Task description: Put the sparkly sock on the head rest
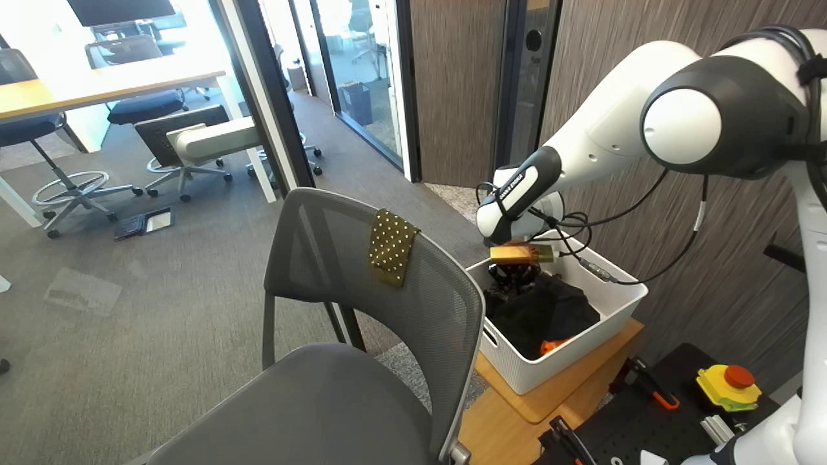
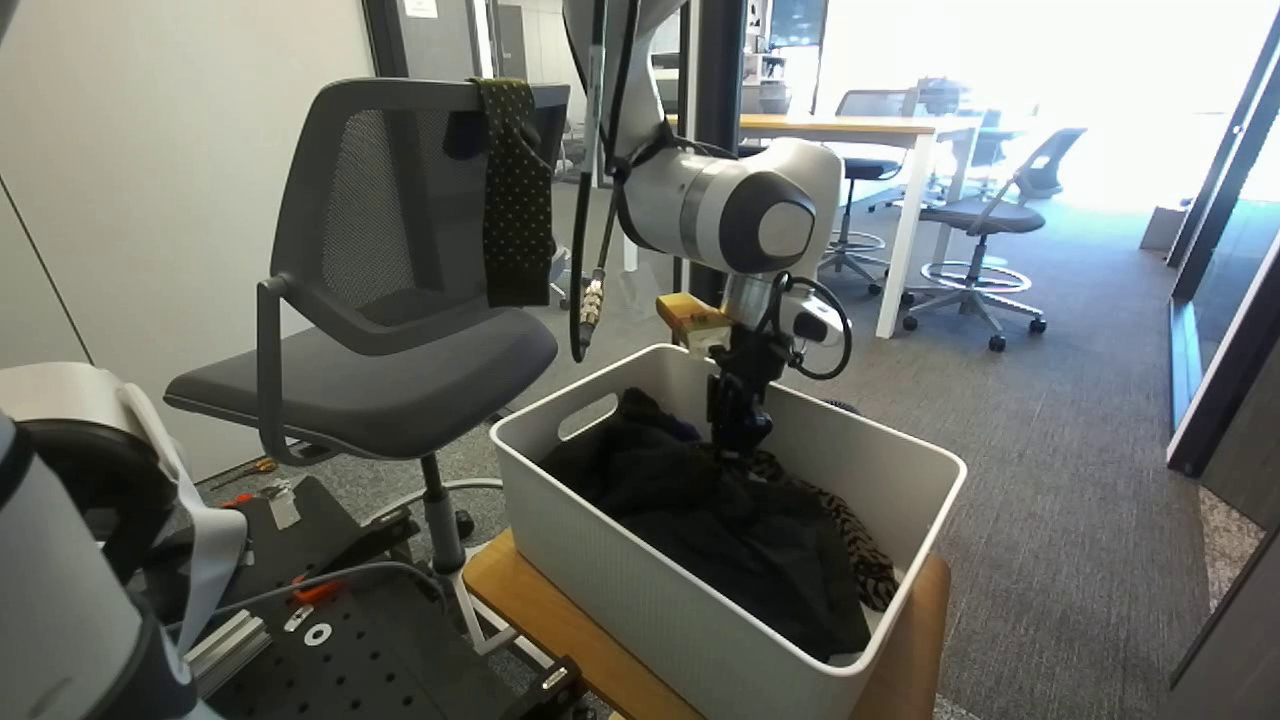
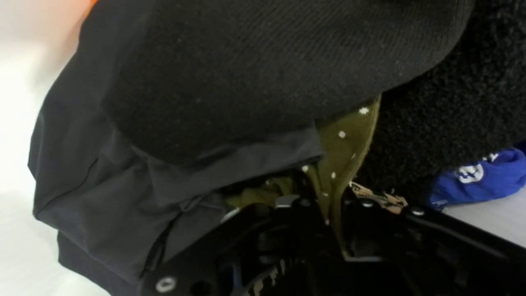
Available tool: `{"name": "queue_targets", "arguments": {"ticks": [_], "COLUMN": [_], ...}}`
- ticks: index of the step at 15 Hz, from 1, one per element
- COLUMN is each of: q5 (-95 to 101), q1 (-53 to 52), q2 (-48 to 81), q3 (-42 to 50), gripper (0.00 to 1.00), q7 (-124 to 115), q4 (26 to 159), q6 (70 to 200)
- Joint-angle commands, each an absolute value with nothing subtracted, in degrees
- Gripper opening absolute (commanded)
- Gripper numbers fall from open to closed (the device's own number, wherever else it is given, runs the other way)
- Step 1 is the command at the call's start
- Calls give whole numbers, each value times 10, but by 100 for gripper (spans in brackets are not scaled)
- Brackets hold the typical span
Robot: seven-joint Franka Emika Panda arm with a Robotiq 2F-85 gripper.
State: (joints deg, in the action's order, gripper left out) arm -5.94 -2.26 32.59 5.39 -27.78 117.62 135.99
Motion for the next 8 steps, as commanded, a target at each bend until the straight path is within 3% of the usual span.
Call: {"name": "queue_targets", "arguments": {"ticks": [1, 2, 8], "q5": [-80, -85, -86], "q1": [-9, -5, -4], "q2": [284, 268, 116], "q3": [44, 42, 41], "gripper": [4, 9, 9], "q7": [-237, -226, -182], "q4": [1193, 1202, 1287], "q6": [1342, 1340, 1338]}}
